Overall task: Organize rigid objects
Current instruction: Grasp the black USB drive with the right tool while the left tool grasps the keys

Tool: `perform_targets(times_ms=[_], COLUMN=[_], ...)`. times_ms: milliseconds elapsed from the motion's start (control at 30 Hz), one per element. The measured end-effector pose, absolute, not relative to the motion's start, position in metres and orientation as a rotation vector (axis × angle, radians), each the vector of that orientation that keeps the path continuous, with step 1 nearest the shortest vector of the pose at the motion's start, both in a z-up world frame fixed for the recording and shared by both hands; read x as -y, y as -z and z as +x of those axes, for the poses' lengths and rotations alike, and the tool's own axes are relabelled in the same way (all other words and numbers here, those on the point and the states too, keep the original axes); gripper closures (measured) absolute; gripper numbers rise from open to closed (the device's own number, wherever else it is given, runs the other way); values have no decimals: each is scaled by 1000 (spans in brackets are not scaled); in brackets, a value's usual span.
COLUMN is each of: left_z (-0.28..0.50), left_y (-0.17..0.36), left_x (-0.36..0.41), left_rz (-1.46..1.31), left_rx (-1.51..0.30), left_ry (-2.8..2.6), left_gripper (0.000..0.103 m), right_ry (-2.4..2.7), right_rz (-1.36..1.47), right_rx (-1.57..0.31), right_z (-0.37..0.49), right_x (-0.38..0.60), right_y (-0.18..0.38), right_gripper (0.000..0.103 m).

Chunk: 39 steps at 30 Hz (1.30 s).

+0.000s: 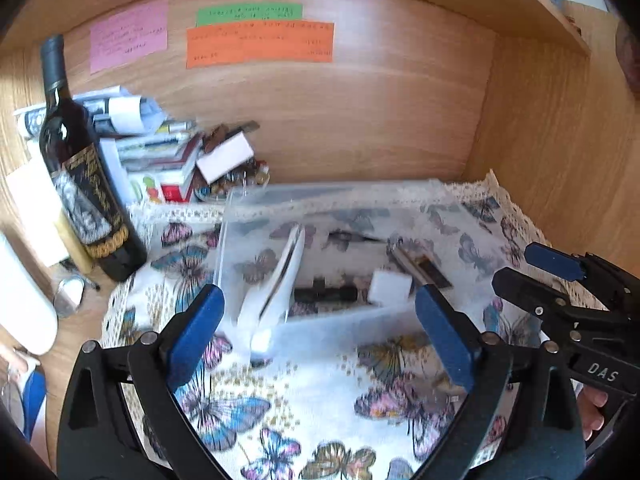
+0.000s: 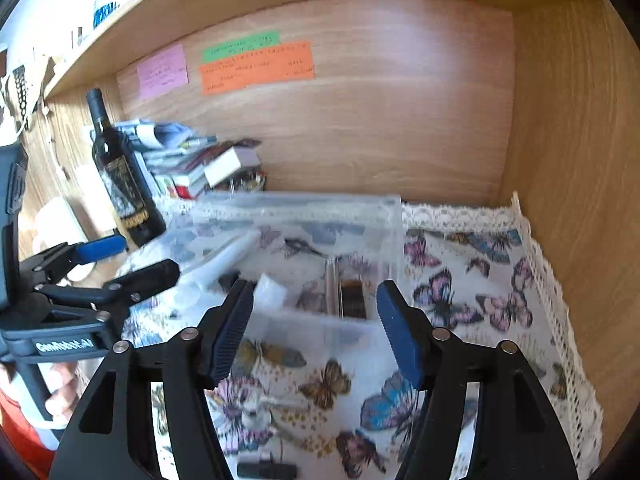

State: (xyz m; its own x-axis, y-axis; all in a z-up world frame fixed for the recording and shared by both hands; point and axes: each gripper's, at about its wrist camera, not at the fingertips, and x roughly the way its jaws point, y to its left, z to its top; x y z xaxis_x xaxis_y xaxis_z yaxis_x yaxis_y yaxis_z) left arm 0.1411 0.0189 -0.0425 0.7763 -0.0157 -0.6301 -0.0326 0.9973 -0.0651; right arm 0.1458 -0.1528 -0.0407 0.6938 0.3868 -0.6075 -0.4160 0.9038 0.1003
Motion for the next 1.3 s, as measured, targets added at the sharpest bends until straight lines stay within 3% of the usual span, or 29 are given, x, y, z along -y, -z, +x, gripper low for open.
perform_targets(times_ms=[333,733,767,833,867,1300], left_z=[111,79,77,77,77,107], left_y=[91,118,119,118,118,112], left_x=[-9,0,-1,0,2,43], left_rz=[-58,-89,-97,-96,-95,-77], left_rx=[-798,-855,-857,-855,-852,-886], left_ry=[5,4,7,7,9,182], left_gripper=[5,6,6,6,6,18], right_ry=[-450,-473,-465,-460,-460,-347], right_rz=[-35,-73,-97,-124,-131,-118], right_rx=[-826,-874,-865,-856,-855,-788], right_z=[113,79,77,76,76,86], right_x=[164,148,146,143,143,182], right_y=[88,118,118,118,118,95], right_gripper=[41,42,43,60,62,62])
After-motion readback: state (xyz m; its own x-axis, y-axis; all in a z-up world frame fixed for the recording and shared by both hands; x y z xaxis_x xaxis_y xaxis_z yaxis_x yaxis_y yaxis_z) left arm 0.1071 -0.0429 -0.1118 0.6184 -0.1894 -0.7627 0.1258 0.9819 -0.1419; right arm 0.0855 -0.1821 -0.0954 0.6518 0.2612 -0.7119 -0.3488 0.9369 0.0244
